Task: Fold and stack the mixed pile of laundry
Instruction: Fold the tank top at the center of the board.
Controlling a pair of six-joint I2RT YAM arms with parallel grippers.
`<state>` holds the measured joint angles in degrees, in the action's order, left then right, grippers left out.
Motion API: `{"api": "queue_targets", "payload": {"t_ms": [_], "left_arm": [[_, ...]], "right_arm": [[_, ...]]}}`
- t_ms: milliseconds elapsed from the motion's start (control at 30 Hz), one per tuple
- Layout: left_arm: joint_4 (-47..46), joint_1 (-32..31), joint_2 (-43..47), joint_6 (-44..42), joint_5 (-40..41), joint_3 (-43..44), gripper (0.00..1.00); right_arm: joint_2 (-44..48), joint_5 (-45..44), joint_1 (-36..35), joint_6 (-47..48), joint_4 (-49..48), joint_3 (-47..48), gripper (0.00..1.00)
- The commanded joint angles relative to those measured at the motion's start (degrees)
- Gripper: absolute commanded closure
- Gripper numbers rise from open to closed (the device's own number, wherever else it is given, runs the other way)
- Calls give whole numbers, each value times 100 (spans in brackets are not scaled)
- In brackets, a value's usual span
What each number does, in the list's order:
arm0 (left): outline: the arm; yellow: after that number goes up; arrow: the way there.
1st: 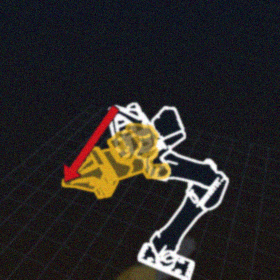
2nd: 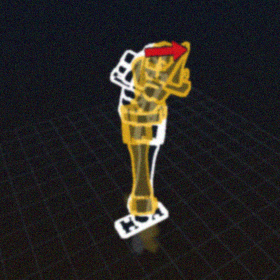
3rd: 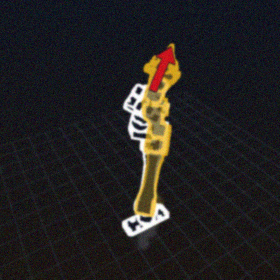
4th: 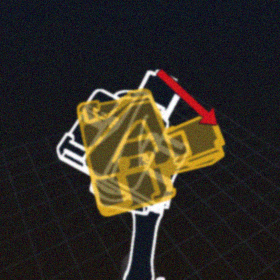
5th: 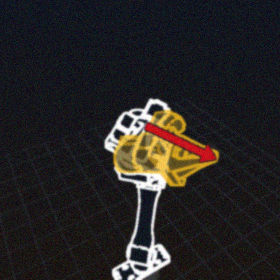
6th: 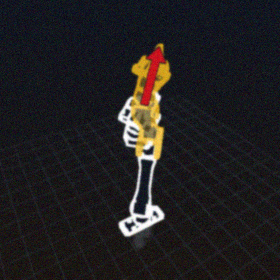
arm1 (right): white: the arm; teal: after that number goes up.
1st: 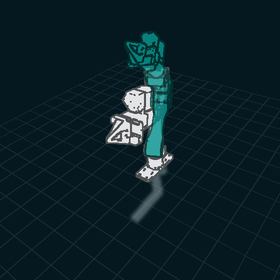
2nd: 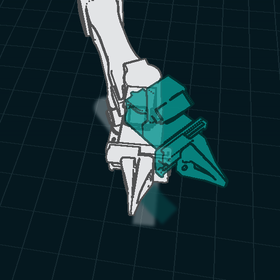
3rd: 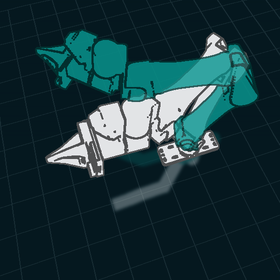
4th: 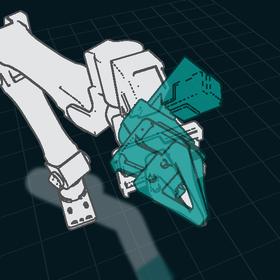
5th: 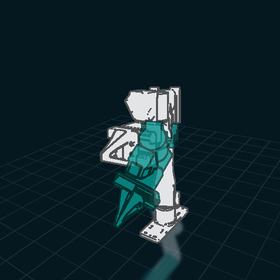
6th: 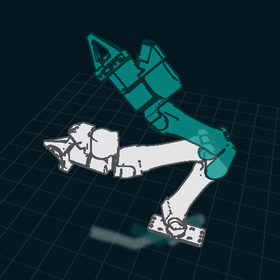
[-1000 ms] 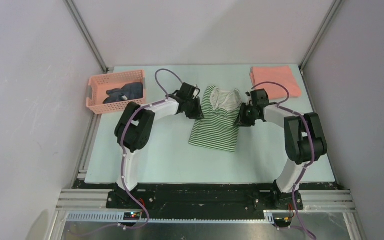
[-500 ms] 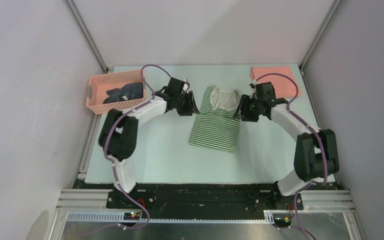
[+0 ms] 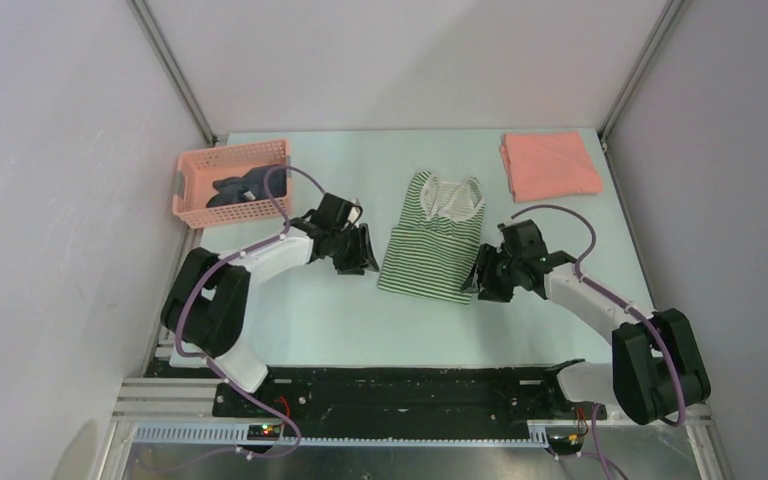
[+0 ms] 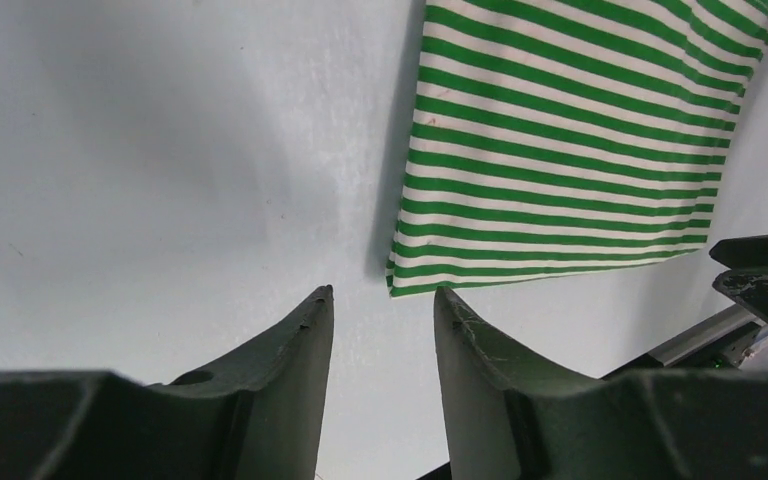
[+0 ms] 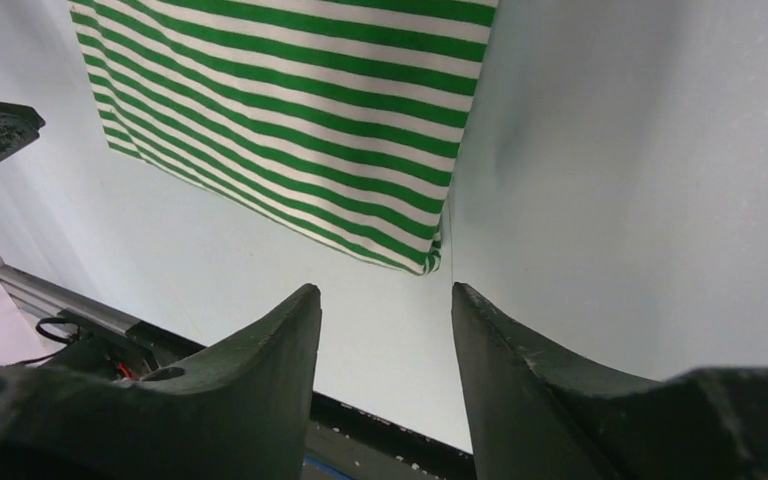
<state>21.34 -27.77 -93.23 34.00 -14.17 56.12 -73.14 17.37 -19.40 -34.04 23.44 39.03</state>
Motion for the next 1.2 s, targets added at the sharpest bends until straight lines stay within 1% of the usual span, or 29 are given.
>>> {"api": "queue_targets", "payload": {"t_ms": [0, 100, 200, 300, 433, 500, 667, 700, 800, 867, 967, 1033, 1100, 1167], "left_arm": [[-240, -38, 15, -6, -96, 36, 54], [-288, -86, 113, 116, -48, -192, 55], [-400, -185, 172, 237, -25, -373, 55], [-576, -312, 130, 392, 2, -574, 55], [-738, -394, 12, 515, -25, -704, 56], [-799, -406, 0, 548, -5, -759, 56], [-946, -411, -18, 660, -47, -858, 57], [-987, -412, -13, 700, -56, -871, 58], [-1084, -413, 11, 759, -40, -939, 60], [-1227, -410, -5, 820, -89, -992, 63], [-1570, -412, -55, 1003, -259, -1117, 66], [-1679, -409, -97, 1094, -324, -1175, 67], [-1716, -413, -114, 1125, -305, -1213, 70], [-1721, -412, -101, 1131, -270, -1217, 74]], "right_arm": [[-181, -208, -69, -219, -677, -49, 47], [-385, -199, -162, -354, -710, -97, 48], [-446, -246, -381, -662, -915, -338, 48], [-527, -428, -529, -835, -1023, -464, 48], [-625, -806, -629, -798, -893, -490, 50], [-616, -874, -631, -789, -894, -562, 53], [-544, -1055, -632, -735, -945, -657, 65], [-530, -1062, -621, -709, -937, -659, 66], [-472, -1141, -616, -665, -863, -682, 75], [-412, -1172, -618, -634, -844, -726, 78], [-398, -1174, -624, -612, -822, -763, 77], [-394, -1215, -621, -614, -725, -771, 68], [-324, -1258, -620, -613, -674, -799, 66], [-229, -1322, -619, -598, -628, -826, 66]]}}
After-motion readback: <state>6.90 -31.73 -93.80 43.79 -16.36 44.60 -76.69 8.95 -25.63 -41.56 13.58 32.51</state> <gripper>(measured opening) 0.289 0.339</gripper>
